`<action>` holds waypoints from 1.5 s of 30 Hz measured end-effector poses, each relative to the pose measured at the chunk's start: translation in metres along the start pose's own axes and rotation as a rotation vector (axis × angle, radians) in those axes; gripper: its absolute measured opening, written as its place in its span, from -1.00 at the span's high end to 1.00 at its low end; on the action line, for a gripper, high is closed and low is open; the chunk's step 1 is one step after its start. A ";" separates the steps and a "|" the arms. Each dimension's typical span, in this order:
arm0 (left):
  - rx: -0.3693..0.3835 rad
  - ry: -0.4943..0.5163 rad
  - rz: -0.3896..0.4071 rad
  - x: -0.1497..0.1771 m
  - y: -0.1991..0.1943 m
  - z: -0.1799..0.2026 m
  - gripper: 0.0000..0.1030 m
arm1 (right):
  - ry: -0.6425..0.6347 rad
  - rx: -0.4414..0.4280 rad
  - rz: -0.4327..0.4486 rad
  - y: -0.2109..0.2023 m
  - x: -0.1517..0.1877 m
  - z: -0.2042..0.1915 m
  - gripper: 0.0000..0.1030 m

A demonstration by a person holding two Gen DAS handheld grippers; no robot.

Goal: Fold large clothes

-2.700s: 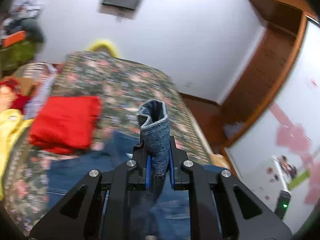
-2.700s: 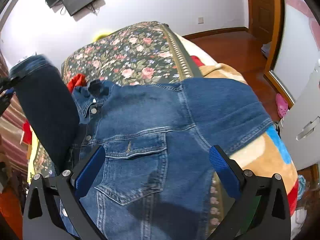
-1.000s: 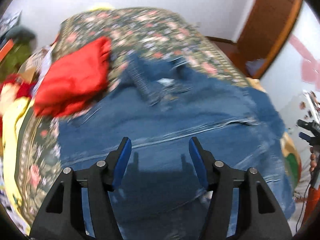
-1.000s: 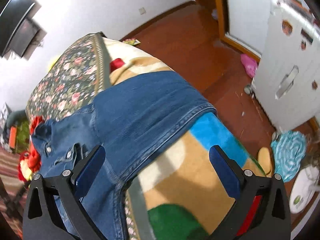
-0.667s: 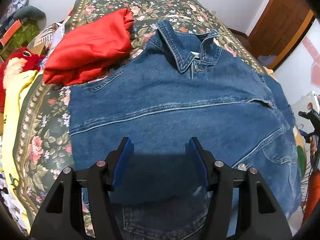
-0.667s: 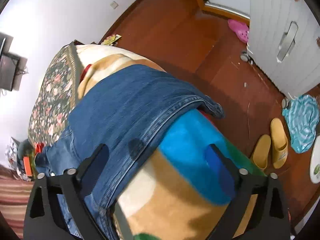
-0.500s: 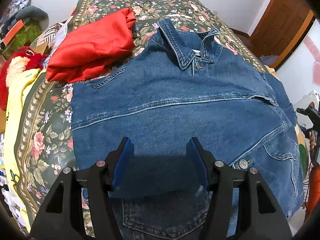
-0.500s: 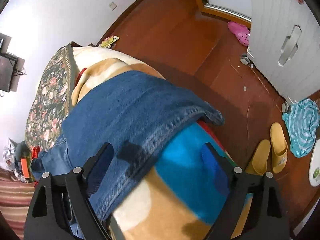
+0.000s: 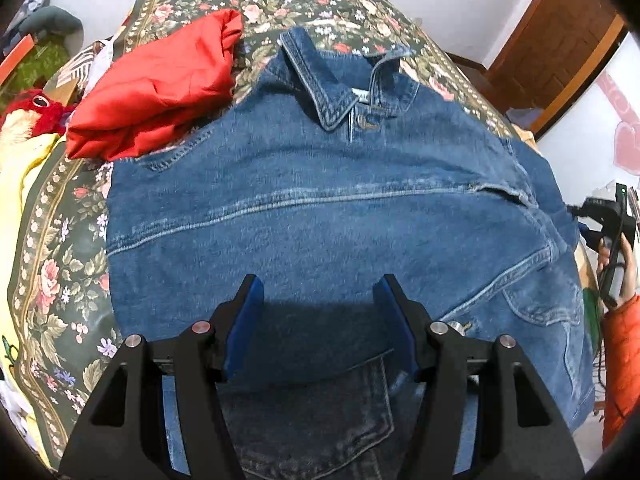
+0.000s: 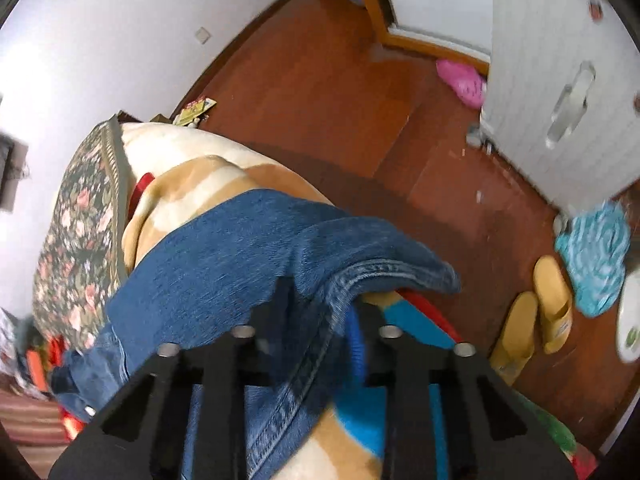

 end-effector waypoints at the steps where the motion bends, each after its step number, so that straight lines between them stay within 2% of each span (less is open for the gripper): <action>1: 0.005 0.001 0.010 -0.002 -0.002 0.001 -0.16 | -0.034 0.011 0.026 -0.008 0.000 -0.006 0.72; 3: 0.009 0.012 0.032 -0.005 -0.008 0.004 -0.16 | -0.099 0.013 0.065 -0.023 -0.002 -0.019 0.73; 6: 0.017 0.036 0.056 -0.006 -0.016 0.007 -0.16 | -0.170 -0.031 0.121 -0.051 -0.009 -0.041 0.74; 12: 0.044 0.016 0.082 -0.003 -0.029 0.001 -0.16 | -0.303 -0.193 0.178 -0.107 -0.001 -0.100 0.76; 16: 0.043 0.004 0.107 0.000 -0.039 -0.005 -0.16 | -0.384 -0.329 0.162 -0.141 0.034 -0.136 0.77; 21: 0.043 0.003 0.123 0.007 -0.049 -0.009 -0.16 | -0.455 -0.431 0.053 -0.142 0.091 -0.164 0.77; 28: 0.048 0.015 0.132 0.016 -0.059 -0.010 -0.16 | -0.534 -0.411 -0.095 -0.102 0.142 -0.178 0.78; 32: 0.054 0.007 0.123 0.020 -0.061 -0.010 -0.16 | -0.573 -0.376 -0.105 -0.095 0.160 -0.182 0.77; 33: 0.056 0.007 0.118 0.021 -0.061 -0.009 -0.16 | -0.577 -0.379 -0.109 -0.096 0.162 -0.182 0.71; 37: 0.046 0.023 0.121 0.020 -0.064 -0.004 -0.17 | -0.576 -0.409 -0.124 -0.107 0.156 -0.175 0.71; 40: 0.048 0.021 0.132 0.018 -0.065 0.000 -0.25 | -0.549 -0.424 -0.138 -0.114 0.146 -0.168 0.43; 45: 0.036 0.046 0.137 0.011 -0.062 0.012 -0.26 | -0.588 -0.377 -0.009 -0.137 0.118 -0.156 0.32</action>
Point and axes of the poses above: each gripper's, at about its wrist camera, not at the fingertips, and y roughly the way its jaws point, z to its right, x to its underside, the point moved 1 cm from there along y, roughly the way its jaws point, and after that the axes turned 12 degrees about z, right-handed, at the moved point
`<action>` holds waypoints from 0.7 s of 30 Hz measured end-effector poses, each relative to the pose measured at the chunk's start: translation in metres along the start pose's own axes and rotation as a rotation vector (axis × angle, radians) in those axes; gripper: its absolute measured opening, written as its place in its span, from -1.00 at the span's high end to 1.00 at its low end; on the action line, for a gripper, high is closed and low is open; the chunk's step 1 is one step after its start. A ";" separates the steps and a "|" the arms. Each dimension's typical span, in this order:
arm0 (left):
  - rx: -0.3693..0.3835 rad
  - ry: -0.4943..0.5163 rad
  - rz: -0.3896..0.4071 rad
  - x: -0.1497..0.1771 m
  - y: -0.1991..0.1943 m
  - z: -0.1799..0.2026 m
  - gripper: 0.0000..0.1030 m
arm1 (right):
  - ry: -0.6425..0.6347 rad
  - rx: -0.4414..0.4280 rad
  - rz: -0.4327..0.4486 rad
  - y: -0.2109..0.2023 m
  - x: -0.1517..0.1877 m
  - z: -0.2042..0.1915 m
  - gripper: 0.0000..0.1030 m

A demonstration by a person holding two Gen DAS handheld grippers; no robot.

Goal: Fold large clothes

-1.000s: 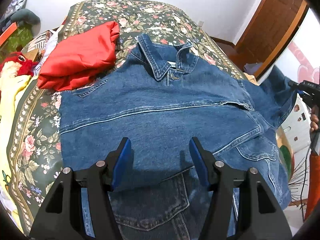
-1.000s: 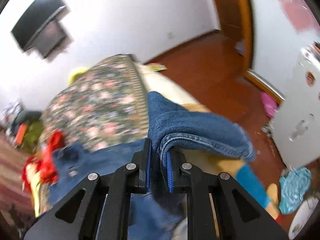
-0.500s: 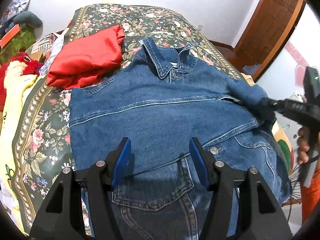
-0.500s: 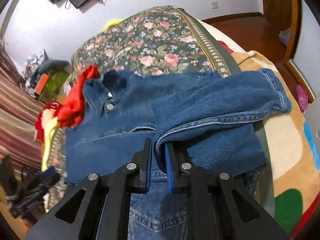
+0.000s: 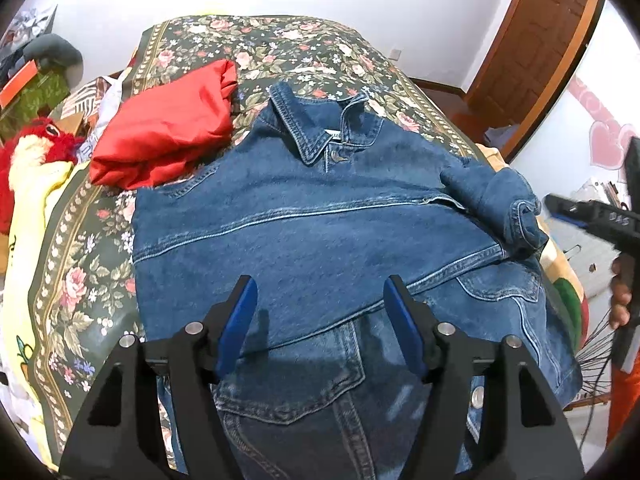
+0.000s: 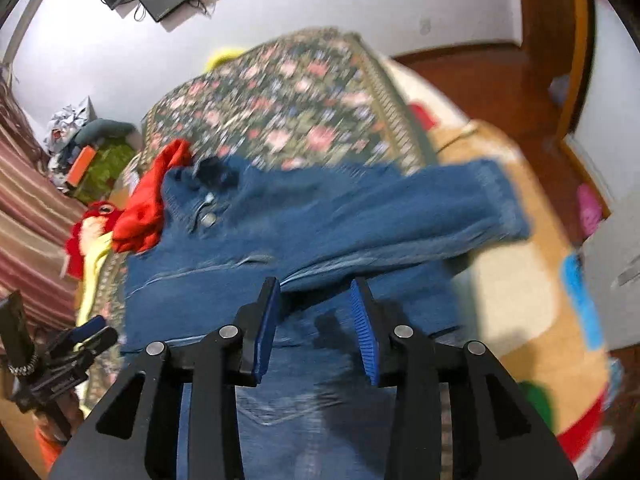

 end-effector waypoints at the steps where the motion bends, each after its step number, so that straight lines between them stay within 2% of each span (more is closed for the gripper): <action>1: 0.002 0.002 -0.002 -0.001 0.002 0.003 -0.26 | -0.001 0.016 0.022 -0.005 -0.004 0.005 0.27; 3: 0.003 0.007 -0.003 -0.004 0.005 0.007 -0.26 | 0.009 0.050 0.067 -0.015 -0.012 0.017 -0.09; 6: 0.000 0.010 -0.007 -0.006 0.010 0.014 -0.27 | 0.043 0.083 0.106 -0.020 -0.021 0.039 -0.34; 9: 0.006 0.007 -0.019 -0.008 0.017 0.019 -0.28 | 0.143 0.083 0.085 -0.010 -0.022 0.066 -0.34; 14: -0.009 0.030 -0.042 -0.008 0.029 0.028 -0.28 | 0.323 0.043 -0.003 0.028 -0.009 0.104 -0.34; 21: -0.019 0.030 -0.071 -0.005 0.042 0.027 -0.28 | 0.476 -0.010 -0.068 0.065 -0.002 0.127 -0.32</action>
Point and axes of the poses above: each gripper's, at about its wrist camera, not at the fingertips, and y roughly the way its jaws point, z to its right, x to its underside, the point moved 1 cm from there along y, roughly the way its jaws point, and after that the axes turned 12 degrees about z, right-handed, at the moved point
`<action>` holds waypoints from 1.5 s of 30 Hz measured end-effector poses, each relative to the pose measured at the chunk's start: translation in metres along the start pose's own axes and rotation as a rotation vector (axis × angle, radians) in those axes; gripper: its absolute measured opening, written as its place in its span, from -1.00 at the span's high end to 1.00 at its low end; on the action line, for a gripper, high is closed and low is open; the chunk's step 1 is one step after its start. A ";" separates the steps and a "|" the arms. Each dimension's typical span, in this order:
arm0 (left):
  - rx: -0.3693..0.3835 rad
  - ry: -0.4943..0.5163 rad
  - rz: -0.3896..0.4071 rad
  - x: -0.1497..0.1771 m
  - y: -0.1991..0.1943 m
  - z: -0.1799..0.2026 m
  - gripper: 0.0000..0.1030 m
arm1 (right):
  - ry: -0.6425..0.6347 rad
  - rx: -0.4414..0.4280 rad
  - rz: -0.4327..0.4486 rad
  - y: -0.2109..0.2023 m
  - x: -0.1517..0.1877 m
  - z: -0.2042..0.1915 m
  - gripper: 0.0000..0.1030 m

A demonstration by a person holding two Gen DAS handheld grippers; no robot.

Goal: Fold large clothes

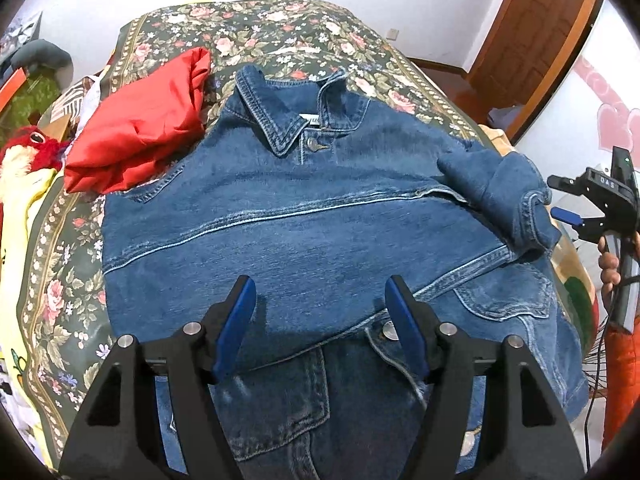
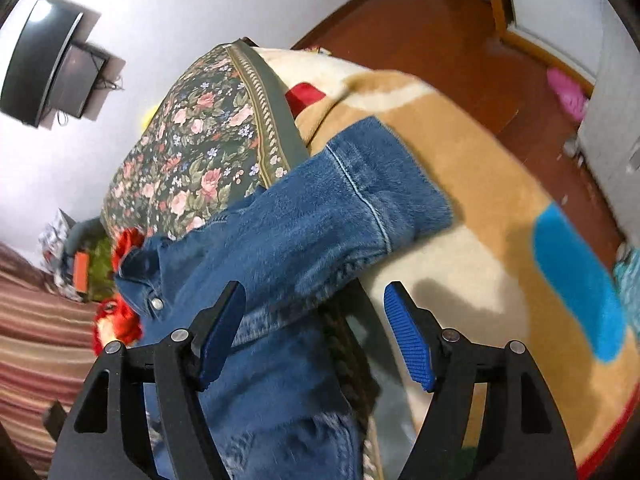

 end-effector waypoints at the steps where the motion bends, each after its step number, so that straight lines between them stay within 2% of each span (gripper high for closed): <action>1: -0.009 -0.004 -0.003 0.001 0.002 -0.002 -0.28 | 0.027 -0.009 -0.011 0.007 -0.001 0.002 -0.29; 3: -0.016 -0.012 -0.007 0.003 0.006 -0.006 -0.28 | 0.050 -0.014 -0.037 0.019 -0.002 0.004 -0.14; 5: -0.016 -0.020 -0.004 0.006 0.008 -0.009 -0.28 | 0.036 -0.006 -0.067 0.031 0.000 0.003 -0.12; 8: -0.012 -0.034 -0.011 0.011 0.011 -0.013 -0.28 | 0.002 0.024 -0.059 0.038 0.000 0.001 0.01; 10: -0.015 -0.035 -0.017 0.015 0.012 -0.015 -0.28 | -0.015 0.025 -0.047 0.035 -0.002 0.001 0.22; 12: -0.022 -0.032 -0.021 0.017 0.013 -0.016 -0.28 | -0.055 0.032 -0.037 0.028 -0.005 -0.004 0.58; 14: -0.017 -0.034 -0.018 0.019 0.012 -0.017 -0.28 | -0.114 0.042 -0.001 0.013 -0.011 -0.015 0.79; 18: 0.010 -0.038 0.007 0.019 0.005 -0.018 -0.28 | -0.192 0.030 0.060 -0.012 -0.022 -0.041 0.79; 22: 0.022 -0.029 0.039 0.019 -0.007 -0.016 -0.28 | -0.278 -0.027 0.124 -0.043 -0.024 -0.085 0.81; 26: 0.027 -0.032 0.068 0.019 -0.019 -0.020 -0.28 | -0.400 -0.089 0.173 -0.063 -0.010 -0.139 0.82; 29: 0.030 -0.055 0.093 0.021 -0.031 -0.030 -0.28 | -0.495 -0.153 0.168 -0.068 0.008 -0.180 0.83; 34: 0.032 -0.131 0.149 0.027 -0.055 -0.055 -0.29 | -0.617 -0.256 0.122 -0.062 0.053 -0.250 0.84; 38: 0.003 -0.161 0.174 0.038 -0.070 -0.076 -0.29 | -0.682 -0.305 0.038 -0.031 0.100 -0.299 0.86; 41: -0.009 -0.190 0.176 0.047 -0.077 -0.092 -0.29 | -0.698 -0.322 -0.061 0.003 0.138 -0.317 0.87; 45: -0.027 -0.236 0.170 0.060 -0.086 -0.114 -0.29 | -0.738 -0.269 -0.194 0.048 0.189 -0.317 0.86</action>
Point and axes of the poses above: each gripper's, at about its wrist camera, not at the fingertips, and y roughly the way its jaws point, z to its right, x to its underside, the point moved 1 cm from there along y, roughly the way its jaws point, and after that the axes turned 12 degrees about z, right-handed, at the moved point
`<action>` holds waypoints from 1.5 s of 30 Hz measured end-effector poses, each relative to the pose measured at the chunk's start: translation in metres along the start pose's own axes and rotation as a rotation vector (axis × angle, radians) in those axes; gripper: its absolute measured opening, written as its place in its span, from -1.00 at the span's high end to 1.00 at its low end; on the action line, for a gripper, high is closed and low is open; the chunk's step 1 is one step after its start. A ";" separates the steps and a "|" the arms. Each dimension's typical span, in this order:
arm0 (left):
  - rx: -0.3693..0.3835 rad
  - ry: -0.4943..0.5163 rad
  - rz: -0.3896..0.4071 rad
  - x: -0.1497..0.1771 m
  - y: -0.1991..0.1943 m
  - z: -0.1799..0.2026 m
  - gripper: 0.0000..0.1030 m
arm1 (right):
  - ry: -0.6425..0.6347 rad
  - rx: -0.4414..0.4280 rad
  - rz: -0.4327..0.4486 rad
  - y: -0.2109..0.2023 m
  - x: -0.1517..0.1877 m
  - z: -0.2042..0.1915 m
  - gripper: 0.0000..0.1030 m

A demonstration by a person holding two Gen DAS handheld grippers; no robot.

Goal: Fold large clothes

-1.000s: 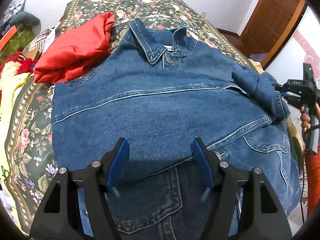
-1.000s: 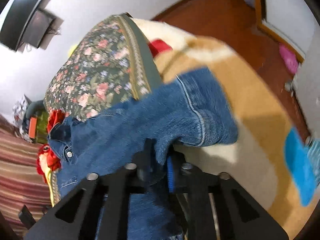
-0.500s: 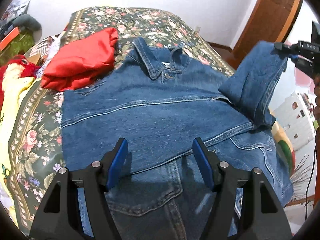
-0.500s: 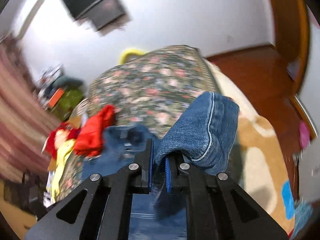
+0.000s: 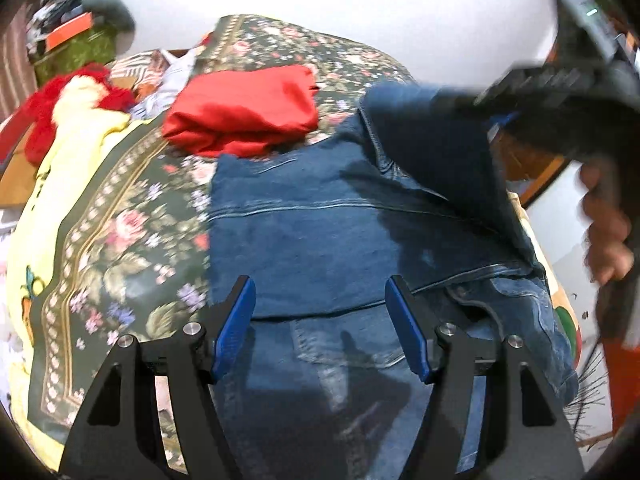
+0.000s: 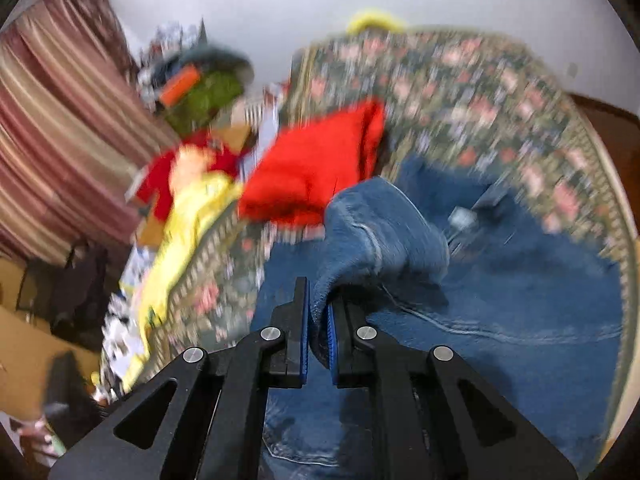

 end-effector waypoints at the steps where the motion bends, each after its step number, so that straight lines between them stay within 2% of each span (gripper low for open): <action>1: -0.007 -0.006 -0.002 0.002 -0.002 -0.005 -0.29 | 0.002 0.003 -0.044 0.014 0.010 -0.002 0.86; 5: -0.032 -0.026 -0.012 0.009 -0.004 -0.020 -0.29 | 0.013 0.009 -0.181 0.044 0.043 0.003 0.85; 6: -0.039 -0.033 -0.016 0.011 -0.004 -0.024 -0.29 | 0.018 0.007 -0.197 0.046 0.048 0.003 0.78; 8: -0.053 -0.051 -0.026 0.014 -0.002 -0.030 -0.29 | 0.034 -0.001 -0.239 0.048 0.055 0.005 0.78; 10: -0.061 -0.068 -0.035 0.015 0.000 -0.034 -0.29 | 0.029 -0.012 -0.311 0.050 0.059 0.001 0.32; 11: -0.062 -0.073 -0.037 0.015 0.001 -0.034 -0.28 | 0.018 -0.016 -0.346 0.048 0.063 0.000 -0.09; 12: -0.063 -0.075 -0.038 0.015 0.001 -0.033 -0.28 | 0.006 -0.023 -0.340 0.042 0.063 -0.002 -0.21; 15: -0.060 -0.068 -0.035 0.014 0.003 -0.028 -0.29 | -0.031 -0.041 -0.300 0.021 0.058 -0.003 -0.21; 18: -0.036 -0.052 -0.043 0.010 0.007 -0.018 -0.29 | 0.006 -0.059 -0.248 -0.005 0.047 0.014 -0.22; 23: 0.036 -0.092 -0.106 0.010 0.027 -0.007 -0.29 | -0.032 0.084 -0.080 -0.057 0.030 0.055 -0.24; 28: 0.142 -0.249 -0.177 0.017 0.047 -0.008 -0.29 | -0.066 0.244 0.069 -0.111 0.030 0.100 -0.41; 31: 0.208 -0.342 -0.192 0.016 0.056 -0.009 -0.29 | -0.067 0.348 0.114 -0.132 0.038 0.126 -0.50; 33: 0.218 -0.391 -0.199 0.014 0.064 -0.012 -0.29 | -0.042 0.399 0.122 -0.142 0.046 0.144 -0.50; 37: 0.187 -0.478 -0.232 0.020 0.088 -0.021 -0.29 | 0.071 0.419 0.110 -0.151 0.065 0.179 -0.50; 42: 0.123 -0.543 -0.211 0.026 0.104 -0.029 -0.27 | 0.167 0.434 0.101 -0.156 0.083 0.206 -0.50; 43: 0.106 -0.532 -0.203 0.024 0.106 -0.027 -0.25 | 0.181 0.436 0.099 -0.158 0.086 0.210 -0.50; 45: 0.050 -0.470 -0.191 0.019 0.109 -0.022 -0.08 | 0.201 0.441 0.095 -0.157 0.088 0.217 -0.50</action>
Point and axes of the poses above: each gripper's, at about its wrist camera, not at the fingertips, and y roughly the way its jaws point, z to its right, x to its underside, the point moved 1 cm from there along y, roughly the way its jaws point, and after that the axes turned 12 degrees about z, right-handed, at the moved point
